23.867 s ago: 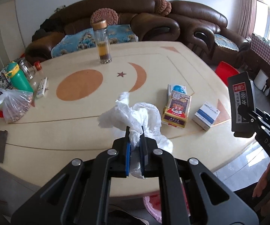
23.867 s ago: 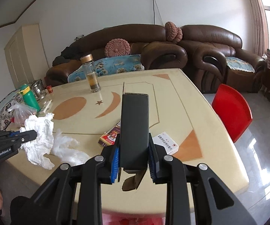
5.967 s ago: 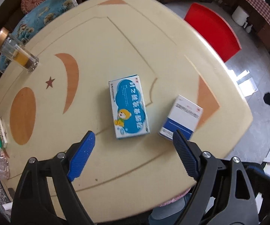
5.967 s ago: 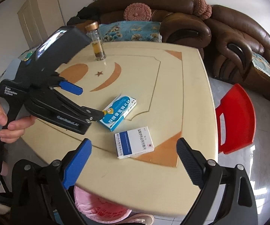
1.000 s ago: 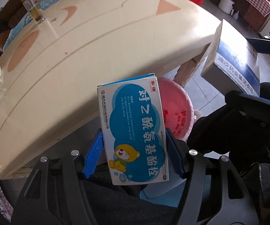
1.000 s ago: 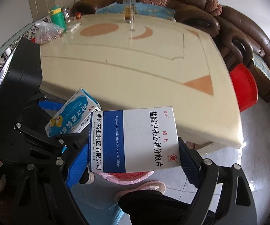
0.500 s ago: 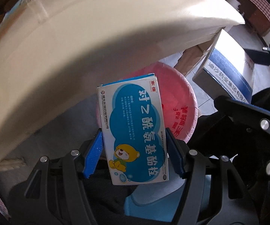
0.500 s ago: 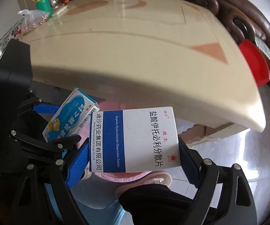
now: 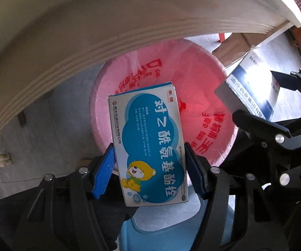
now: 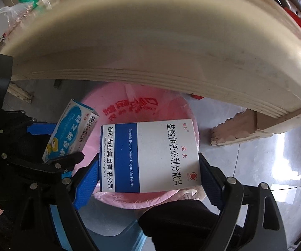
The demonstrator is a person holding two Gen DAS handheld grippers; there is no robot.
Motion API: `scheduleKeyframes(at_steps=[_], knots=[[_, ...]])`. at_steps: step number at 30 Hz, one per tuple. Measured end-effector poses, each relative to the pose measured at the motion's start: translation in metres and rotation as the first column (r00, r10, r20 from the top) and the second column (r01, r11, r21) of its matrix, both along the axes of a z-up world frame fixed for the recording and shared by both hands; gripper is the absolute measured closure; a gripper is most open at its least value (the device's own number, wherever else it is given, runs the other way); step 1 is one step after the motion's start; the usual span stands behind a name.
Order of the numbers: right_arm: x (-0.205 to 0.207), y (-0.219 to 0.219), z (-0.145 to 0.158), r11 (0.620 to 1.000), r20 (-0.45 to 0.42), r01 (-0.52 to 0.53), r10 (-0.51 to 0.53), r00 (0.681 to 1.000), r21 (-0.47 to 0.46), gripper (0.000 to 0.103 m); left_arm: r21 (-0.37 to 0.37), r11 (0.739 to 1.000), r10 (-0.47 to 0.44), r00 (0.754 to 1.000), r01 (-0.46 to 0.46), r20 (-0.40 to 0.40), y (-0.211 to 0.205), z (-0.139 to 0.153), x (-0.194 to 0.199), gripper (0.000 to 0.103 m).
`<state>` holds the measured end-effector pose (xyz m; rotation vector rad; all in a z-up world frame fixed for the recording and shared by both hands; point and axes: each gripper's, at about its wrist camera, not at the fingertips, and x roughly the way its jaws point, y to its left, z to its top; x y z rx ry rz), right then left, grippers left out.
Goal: Collect trash
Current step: 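Lift both medicine boxes and carry them over the pink bin, then open both tools to drop the medicine boxes into the bin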
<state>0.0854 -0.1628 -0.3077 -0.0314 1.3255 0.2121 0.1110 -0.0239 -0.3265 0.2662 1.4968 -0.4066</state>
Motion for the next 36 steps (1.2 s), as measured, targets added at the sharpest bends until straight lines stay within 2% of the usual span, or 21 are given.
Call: scheduleKeyframes(at_steps=[11, 15, 24, 29, 32, 34, 36], knots=[[0.017, 0.002, -0.033, 1.0, -0.059, -0.004, 0.004, 0.998, -0.003, 0.019, 0.016, 0.999, 0.036, 0.997, -0.035, -0.074, -0.009, -0.033, 0.006, 0.04], [0.016, 0.003, -0.041, 1.0, -0.082, -0.015, 0.014, 0.997, -0.007, 0.019, 0.077, 0.997, 0.029, 0.999, -0.025, -0.042, -0.012, -0.044, 0.007, 0.04], [0.021, 0.0, -0.057, 1.0, -0.115, -0.012, 0.014, 0.993, 0.019, 0.017, 0.089, 0.995, 0.048, 0.995, -0.04, -0.084, -0.012, -0.056, 0.013, 0.039], [0.02, 0.001, -0.063, 1.0, -0.136, -0.019, 0.02, 0.991, 0.012, 0.017, 0.144, 0.989, 0.036, 0.997, -0.025, -0.072, -0.013, -0.061, 0.015, 0.034], [0.02, 0.0, -0.066, 1.0, -0.148, -0.014, 0.017, 0.989, 0.017, 0.017, 0.153, 0.988, 0.028, 0.997, -0.017, -0.075, -0.014, -0.062, 0.015, 0.033], [0.021, -0.001, -0.068, 1.0, -0.156, -0.007, 0.01, 0.988, 0.021, 0.017, 0.165, 0.986, 0.025, 0.997, -0.013, -0.074, -0.014, -0.064, 0.015, 0.027], [0.021, -0.002, -0.07, 1.0, -0.157, 0.0, 0.002, 0.988, 0.016, 0.017, 0.167, 0.986, 0.025, 0.997, -0.014, -0.066, -0.014, -0.063, 0.015, 0.025]])
